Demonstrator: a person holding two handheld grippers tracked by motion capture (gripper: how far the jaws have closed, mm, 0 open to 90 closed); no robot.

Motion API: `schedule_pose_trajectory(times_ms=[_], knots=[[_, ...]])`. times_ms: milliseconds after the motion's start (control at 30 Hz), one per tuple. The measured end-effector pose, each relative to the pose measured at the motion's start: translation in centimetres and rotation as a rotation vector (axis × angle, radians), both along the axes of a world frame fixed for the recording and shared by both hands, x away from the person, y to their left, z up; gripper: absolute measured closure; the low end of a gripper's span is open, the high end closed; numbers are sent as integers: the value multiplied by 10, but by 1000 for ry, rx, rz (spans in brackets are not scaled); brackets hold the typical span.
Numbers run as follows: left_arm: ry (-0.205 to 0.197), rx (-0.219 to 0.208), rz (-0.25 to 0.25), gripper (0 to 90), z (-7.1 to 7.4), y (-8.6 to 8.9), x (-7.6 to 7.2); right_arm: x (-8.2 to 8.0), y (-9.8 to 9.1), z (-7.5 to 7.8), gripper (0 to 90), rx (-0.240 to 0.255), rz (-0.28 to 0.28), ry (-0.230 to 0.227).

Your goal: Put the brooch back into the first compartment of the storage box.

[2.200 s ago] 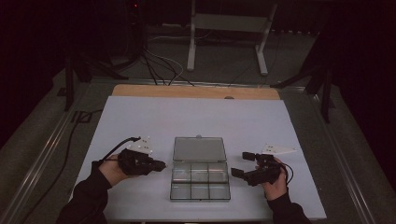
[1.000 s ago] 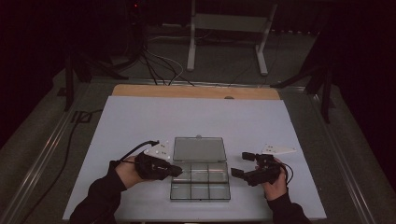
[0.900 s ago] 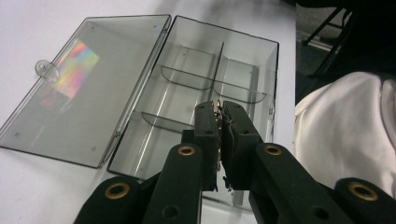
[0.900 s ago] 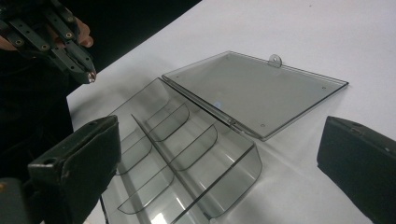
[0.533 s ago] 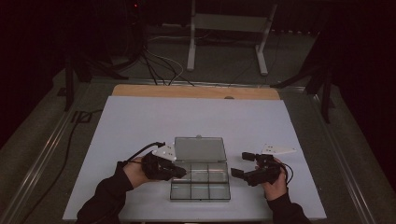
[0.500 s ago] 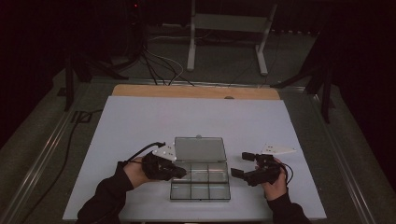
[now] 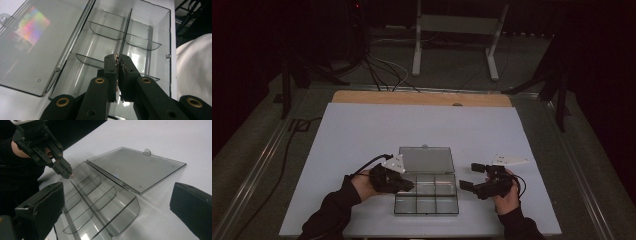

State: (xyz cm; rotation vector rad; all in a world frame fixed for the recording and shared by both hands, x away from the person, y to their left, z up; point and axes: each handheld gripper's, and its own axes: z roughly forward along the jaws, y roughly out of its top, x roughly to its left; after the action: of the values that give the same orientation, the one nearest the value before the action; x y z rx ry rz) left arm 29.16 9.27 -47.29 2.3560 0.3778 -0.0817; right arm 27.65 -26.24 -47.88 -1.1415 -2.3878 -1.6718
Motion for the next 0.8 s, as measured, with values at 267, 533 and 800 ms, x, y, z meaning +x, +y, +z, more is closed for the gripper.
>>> schedule_pose_trajectory(times_ms=[267, 533, 800], knots=[[3, 14, 1, 864, -6, -2, 2, 0, 0, 0, 0, -1, 1, 0], [-5, 40, 6, 864, -13, -6, 2, 0, 1, 0, 0, -3, 2, 3], [-9, 83, 19, 863, -17, -9, 3, 0, 0, 0, 0, -1, 3, 3]])
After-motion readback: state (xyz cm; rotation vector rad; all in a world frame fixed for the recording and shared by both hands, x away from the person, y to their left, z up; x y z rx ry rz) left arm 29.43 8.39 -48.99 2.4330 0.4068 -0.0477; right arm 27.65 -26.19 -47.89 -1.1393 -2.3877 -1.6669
